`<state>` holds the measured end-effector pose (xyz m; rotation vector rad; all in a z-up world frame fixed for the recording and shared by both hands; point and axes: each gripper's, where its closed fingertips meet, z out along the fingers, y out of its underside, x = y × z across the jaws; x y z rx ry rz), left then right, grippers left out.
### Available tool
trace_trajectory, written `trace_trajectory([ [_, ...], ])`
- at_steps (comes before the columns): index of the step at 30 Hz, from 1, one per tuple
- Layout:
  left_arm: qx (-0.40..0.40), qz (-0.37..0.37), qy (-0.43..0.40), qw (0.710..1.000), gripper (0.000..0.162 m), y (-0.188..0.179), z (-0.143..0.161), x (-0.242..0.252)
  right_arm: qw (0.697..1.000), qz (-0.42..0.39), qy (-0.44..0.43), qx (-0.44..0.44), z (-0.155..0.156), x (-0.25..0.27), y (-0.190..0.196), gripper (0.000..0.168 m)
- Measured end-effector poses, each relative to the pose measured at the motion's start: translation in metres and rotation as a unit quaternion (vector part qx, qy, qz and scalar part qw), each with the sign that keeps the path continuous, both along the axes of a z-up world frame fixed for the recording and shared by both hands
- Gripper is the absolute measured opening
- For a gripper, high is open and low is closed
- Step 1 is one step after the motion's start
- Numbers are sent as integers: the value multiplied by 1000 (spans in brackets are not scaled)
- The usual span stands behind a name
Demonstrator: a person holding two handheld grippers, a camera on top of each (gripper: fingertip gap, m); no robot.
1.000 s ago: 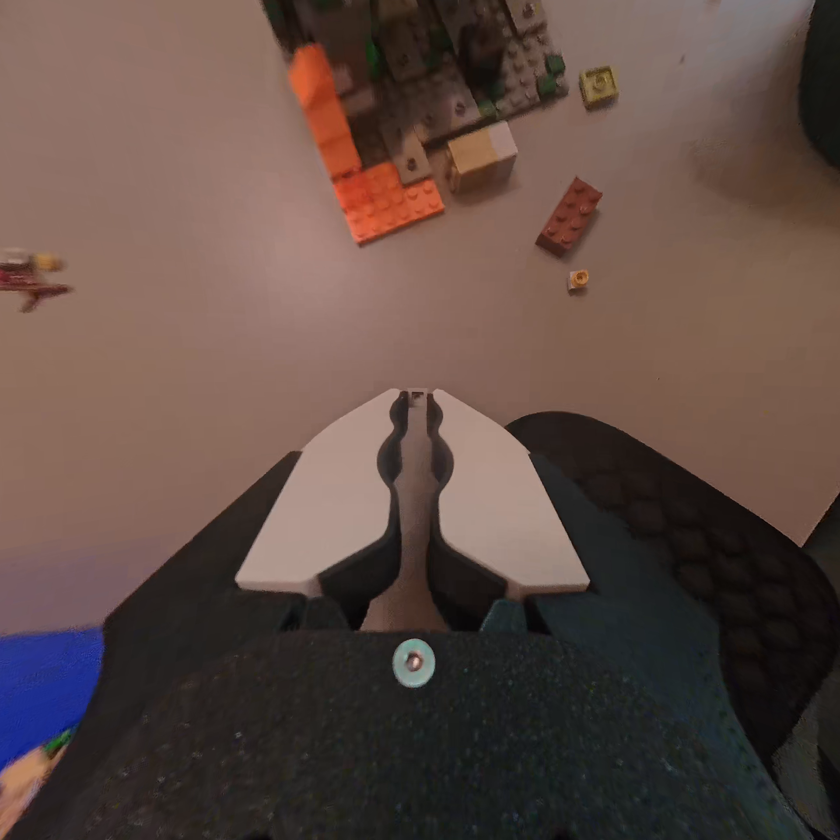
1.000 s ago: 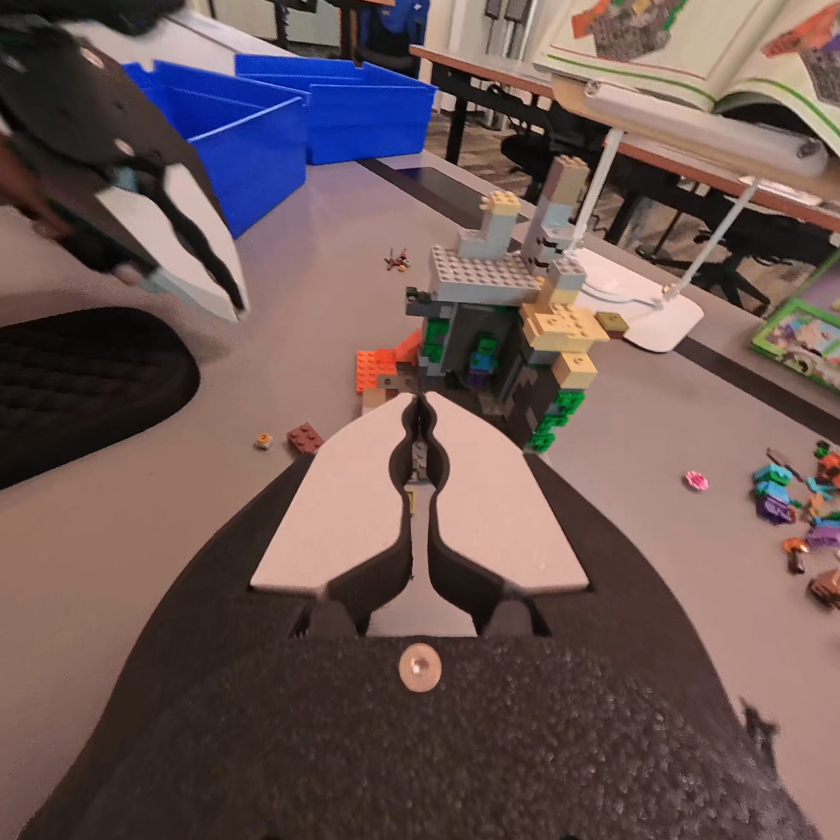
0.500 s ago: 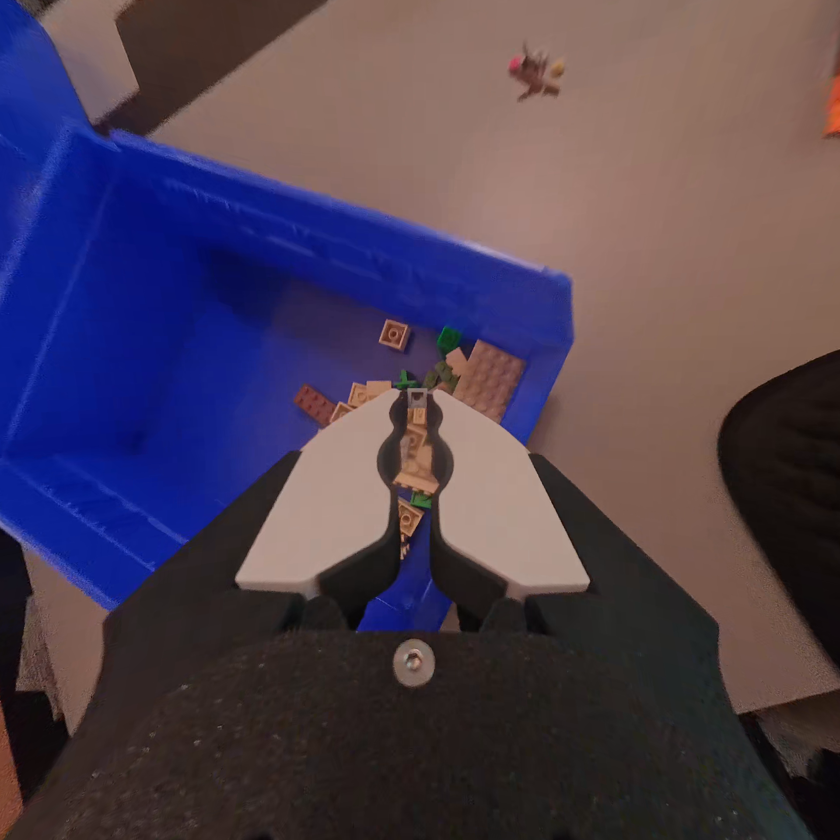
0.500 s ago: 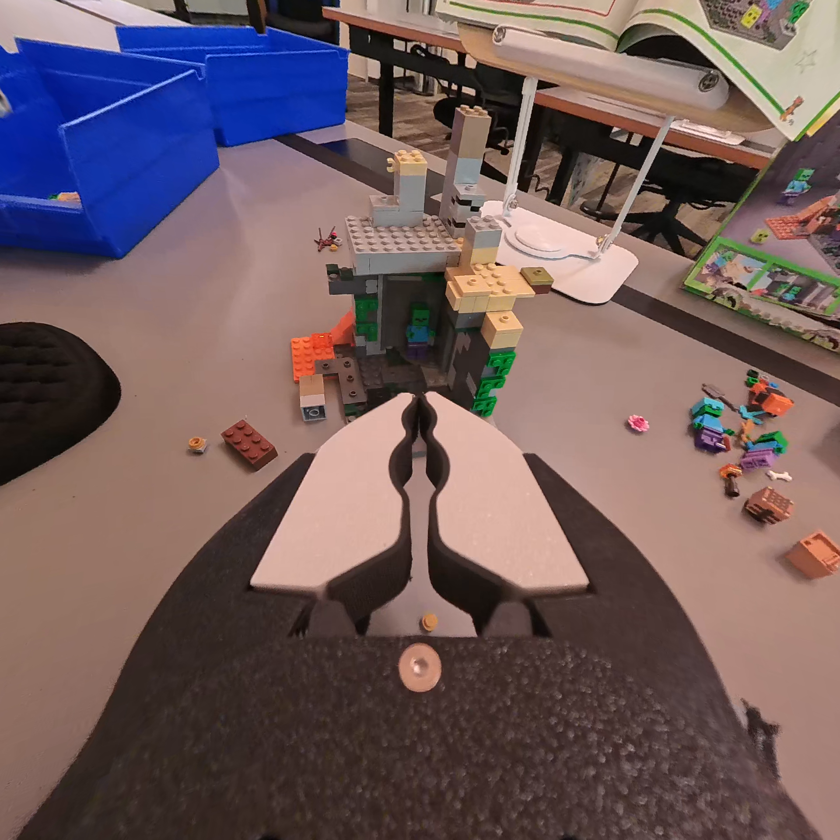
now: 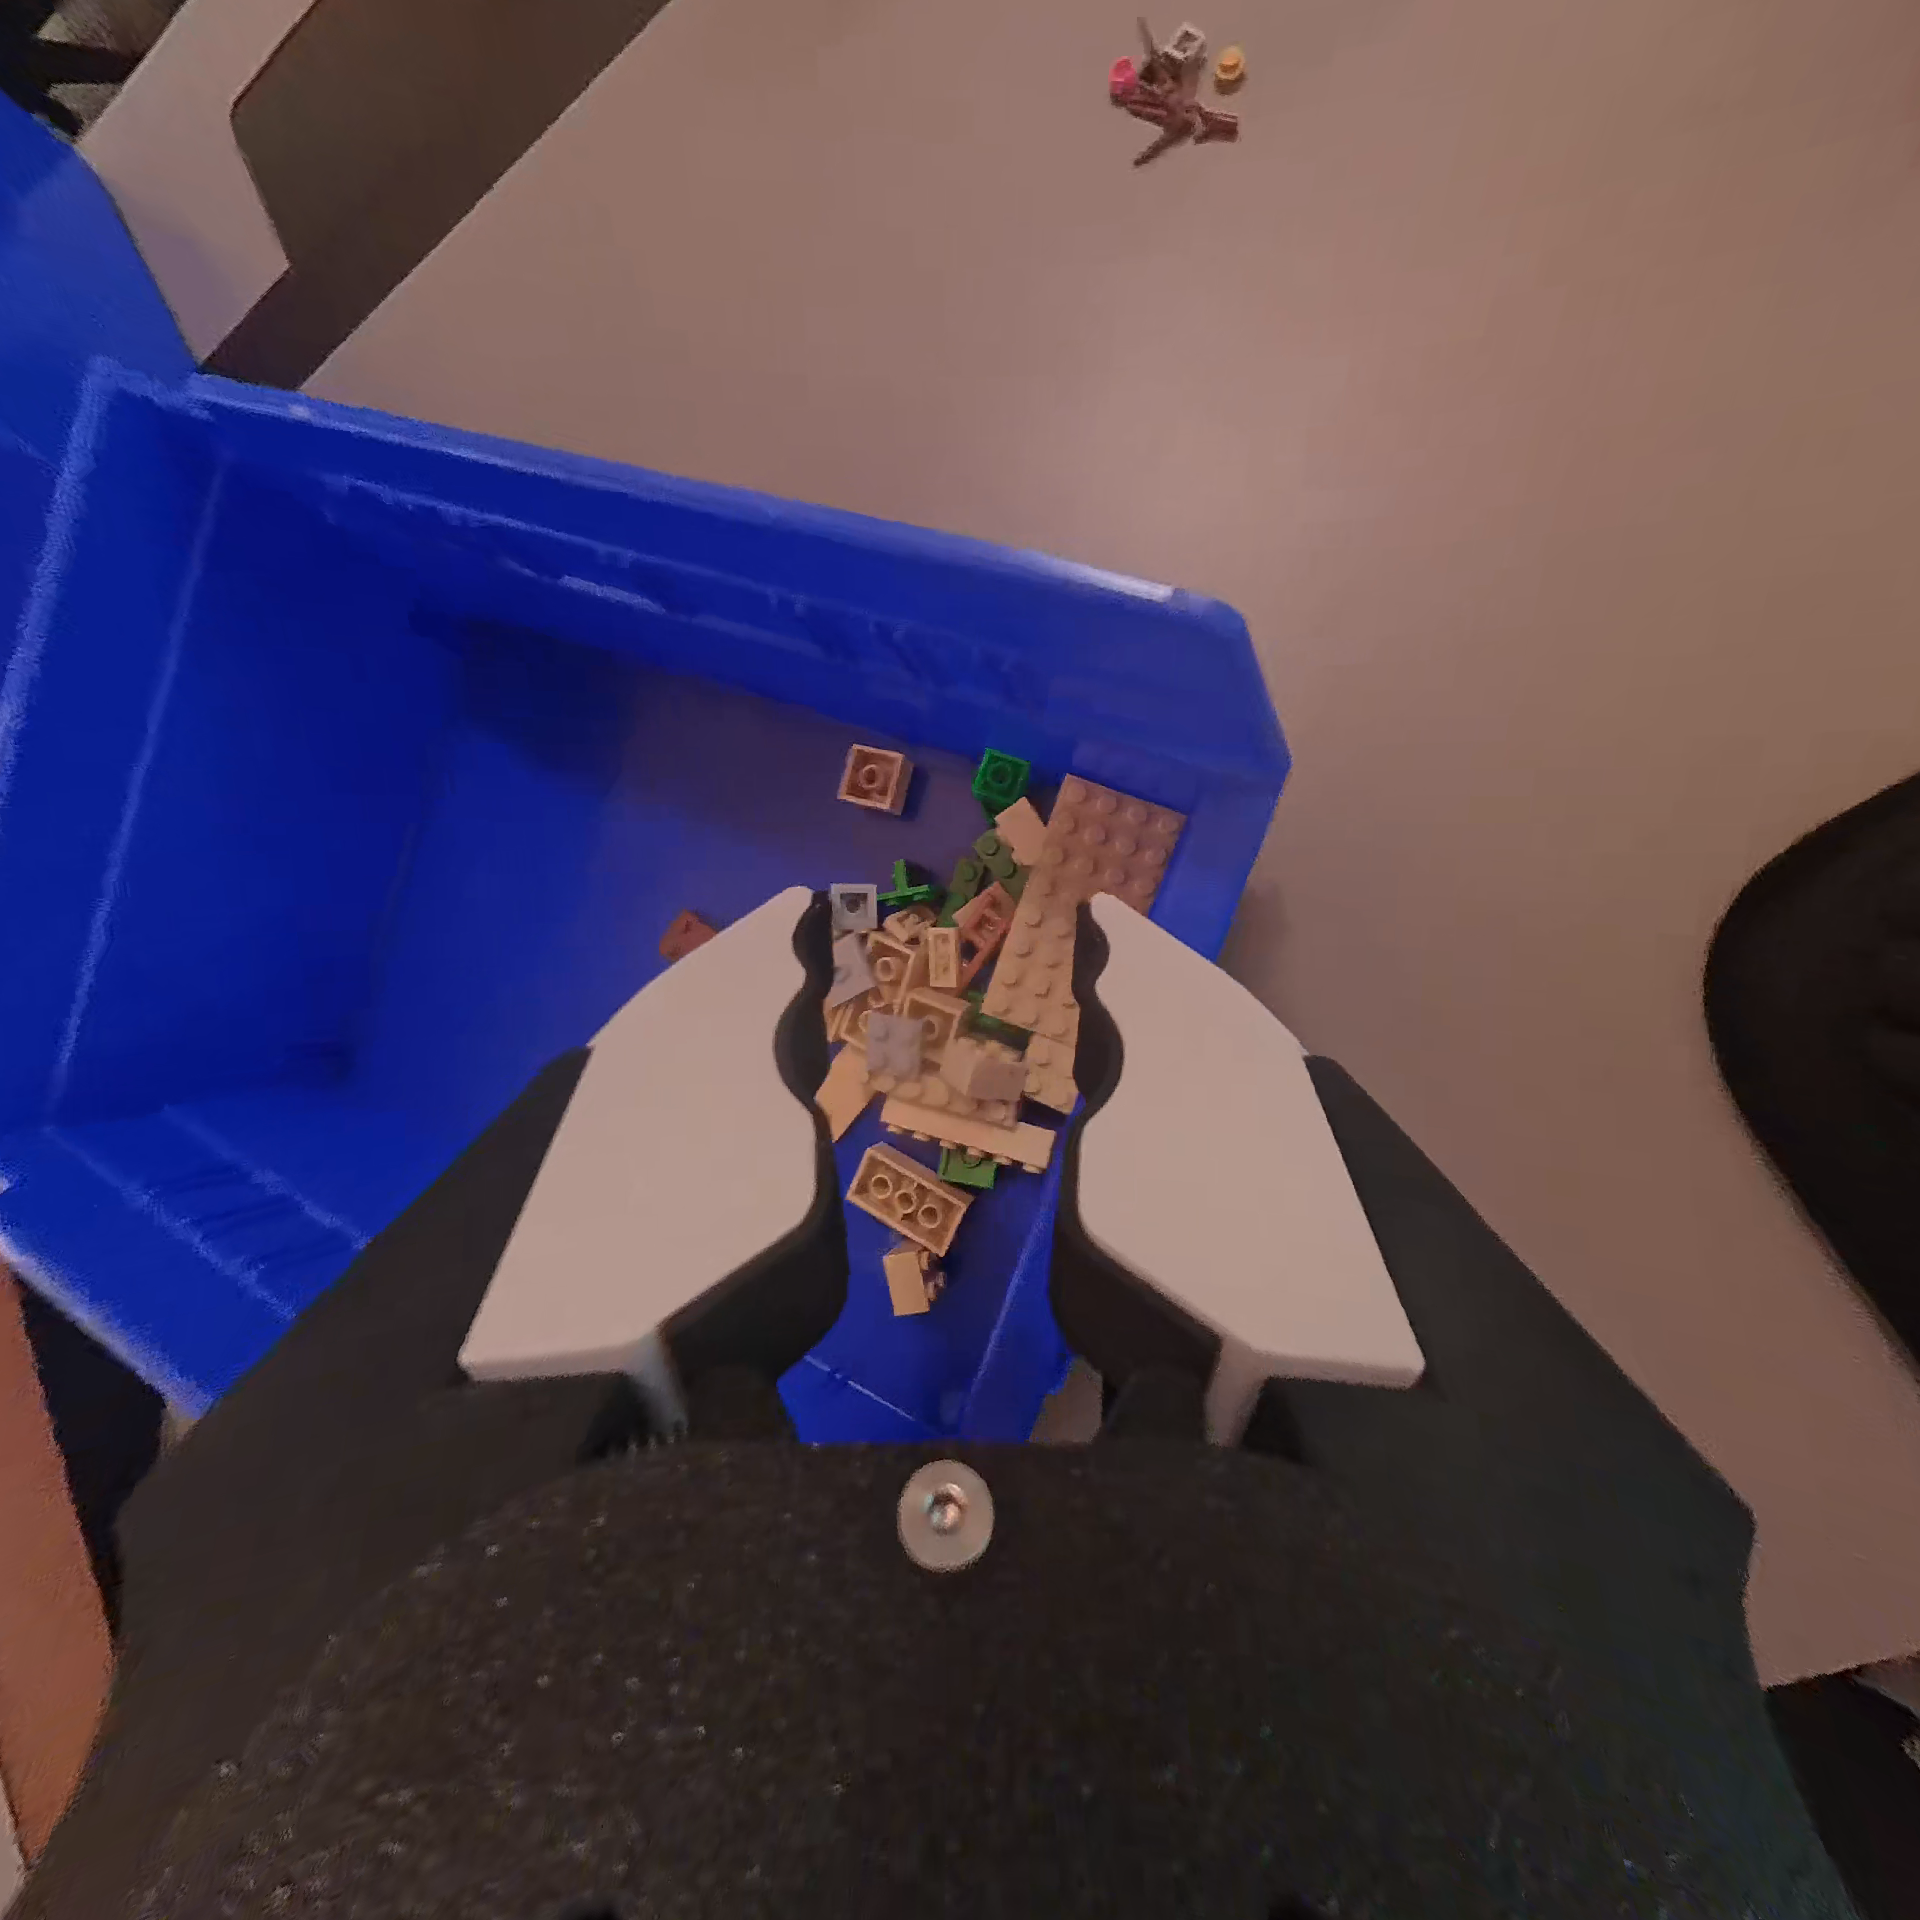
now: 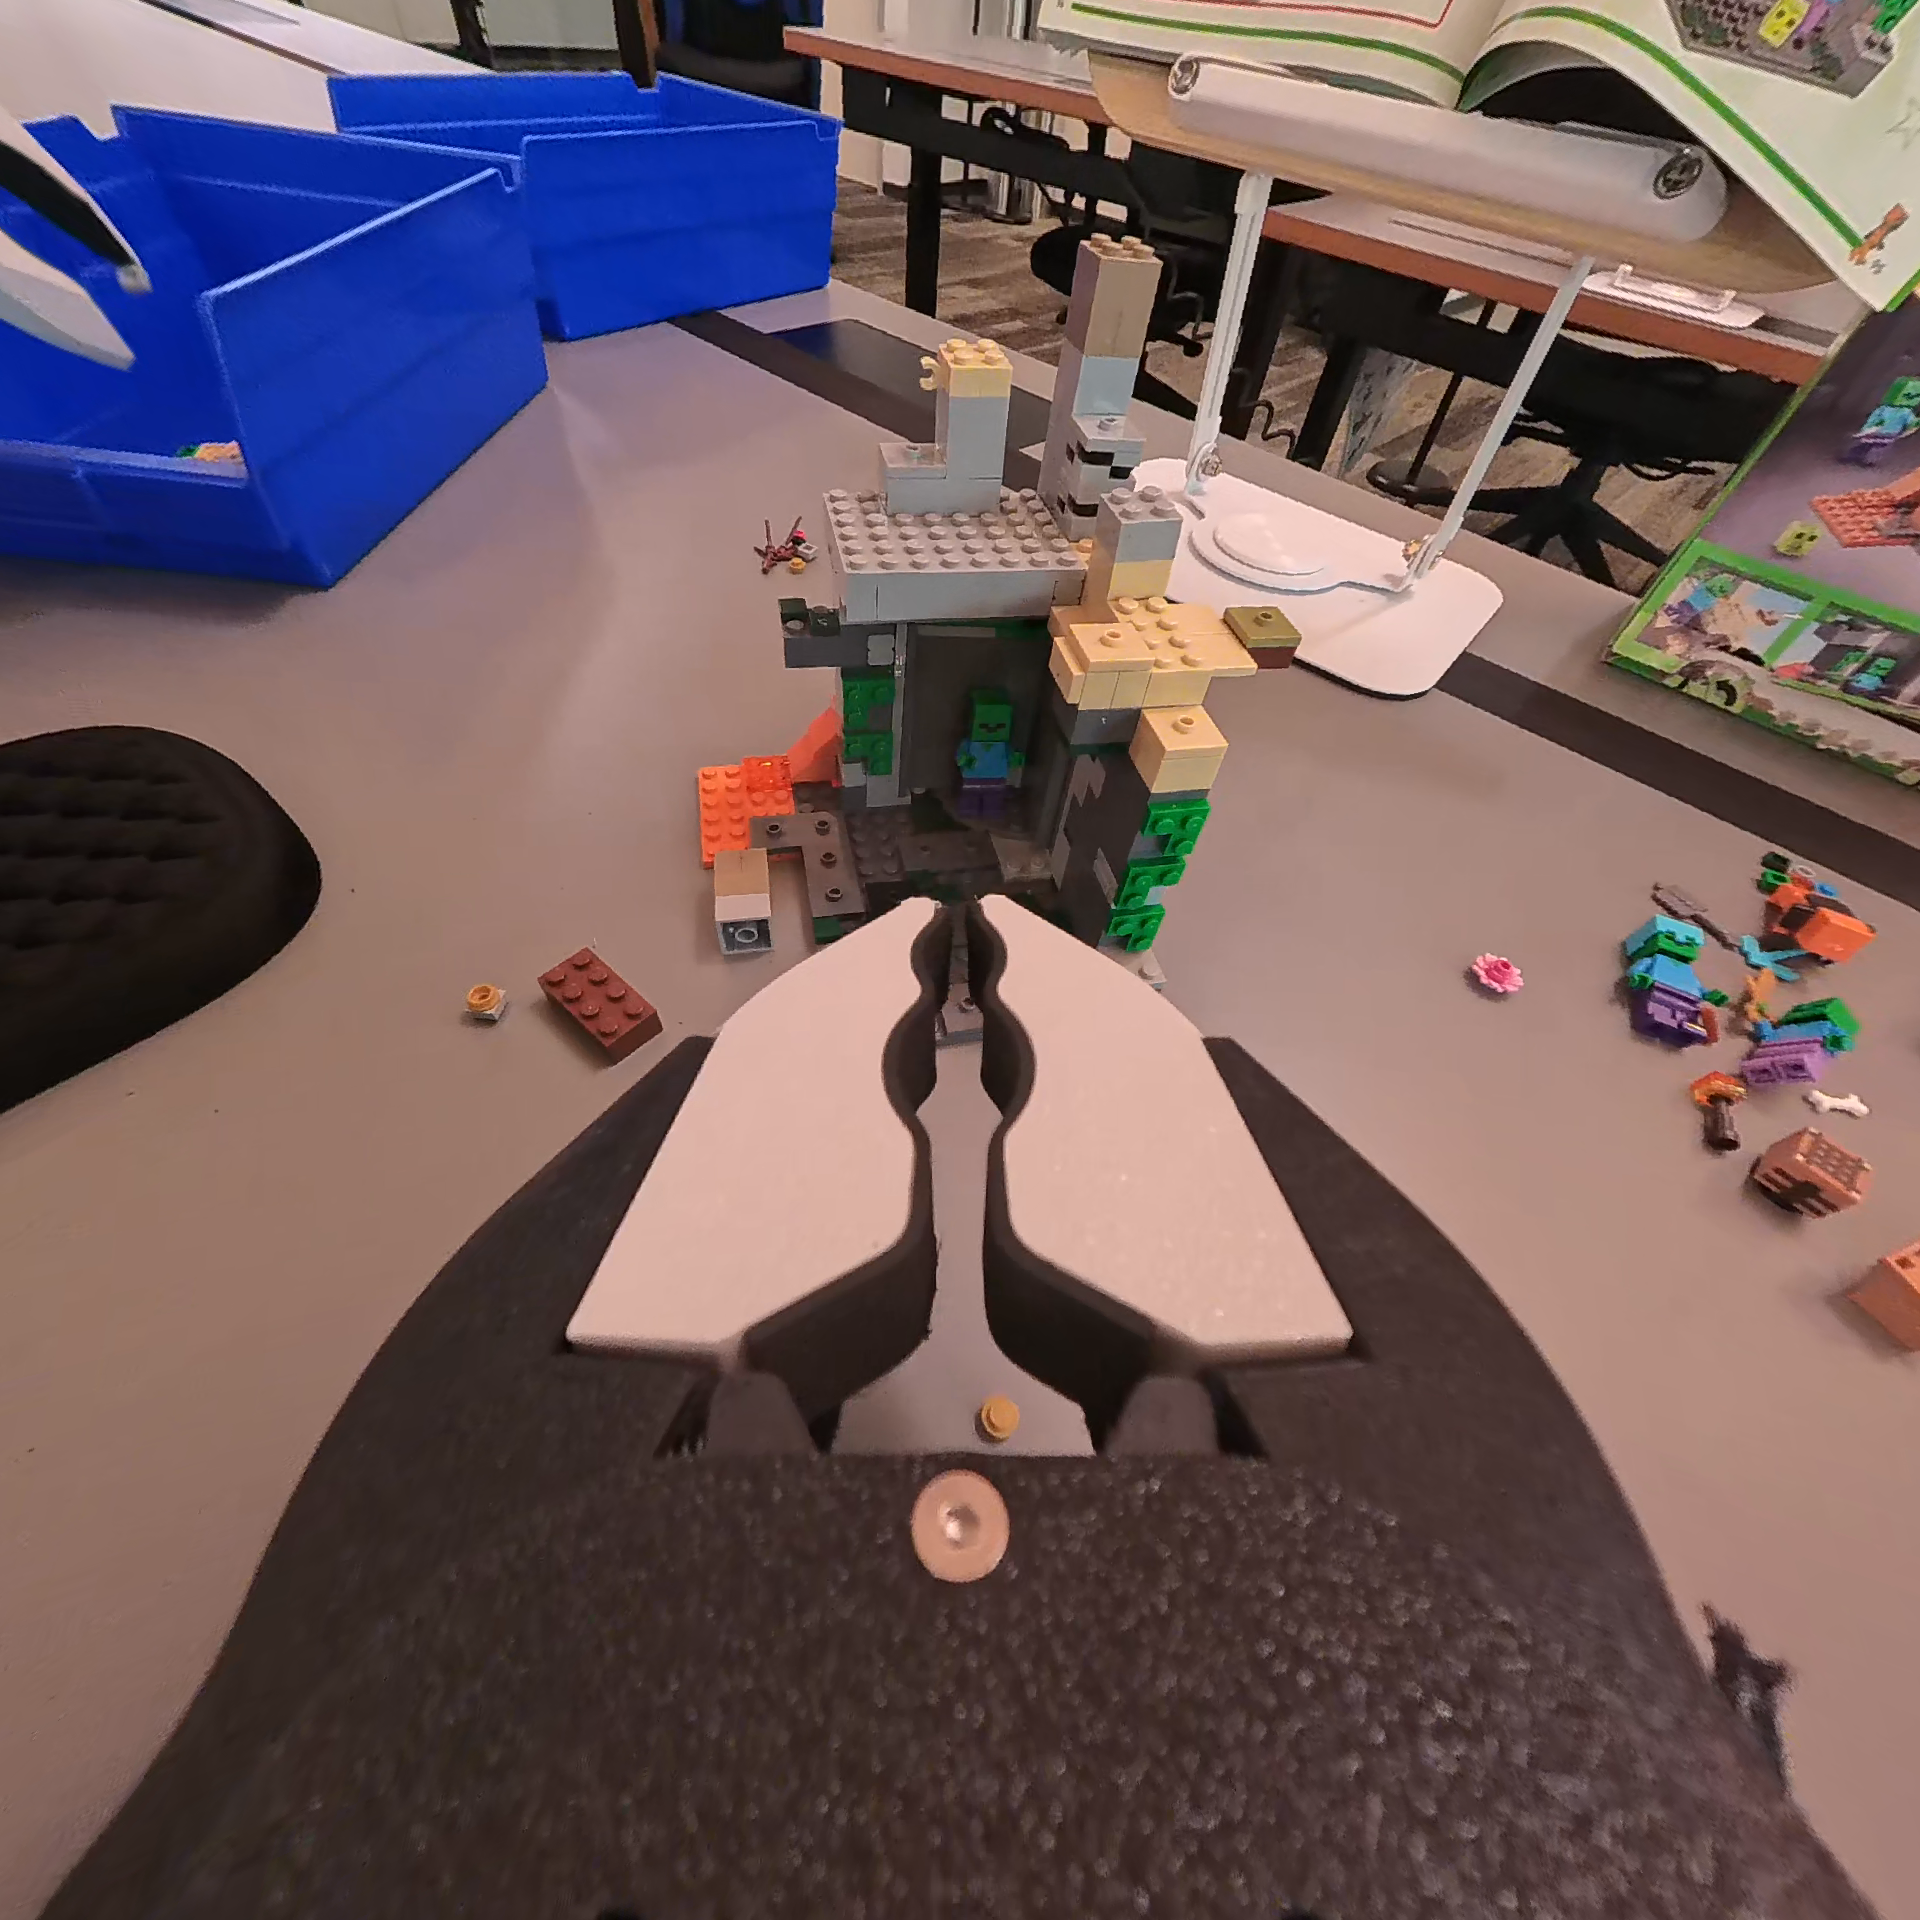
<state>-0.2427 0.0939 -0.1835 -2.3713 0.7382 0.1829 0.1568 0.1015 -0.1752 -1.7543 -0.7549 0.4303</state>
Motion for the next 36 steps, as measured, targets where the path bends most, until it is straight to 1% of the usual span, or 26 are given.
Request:
trace_trajectory([
  [4,-24,-42,-34,998,46,-8,-11,23,1000,3,1,-2,0,0,0,2],
  [7,-40,-48,-15,998,48,-9,-25,23,1000,6,-1,-1,-1,-2,-1,2],
  [9,-53,-54,-16,997,50,-11,-32,27,1000,8,-1,-2,-1,-2,-1,2],
  [12,-57,-68,-16,996,50,-14,-34,35,1000,8,-2,-1,-1,-2,-2,2],
  [14,-41,-78,-28,996,44,-14,-26,45,1000,7,0,0,0,-1,-1,2],
  [17,-14,-119,-67,991,27,-22,-7,77,1000,7,3,-2,0,-1,-1,2],
  [20,-13,-187,-117,975,16,-38,3,128,1000,10,1,-3,0,-2,-1,2],
  [22,-25,-232,-148,961,15,-48,1,169,1000,12,-2,-2,-1,-3,-2,2],
  [24,-50,-270,-159,948,20,-58,-9,207,1000,10,-3,0,0,-3,-2,2],
  [28,-102,-312,-129,936,32,-66,-47,262,1000,8,1,0,1,-1,-2,2],
  [31,-129,-326,-102,931,32,-67,-70,284,1000,8,2,0,1,0,-2,1],
  [36,-143,-325,-91,931,26,-61,-79,294,1000,15,-2,-2,0,-2,-4,0],
])
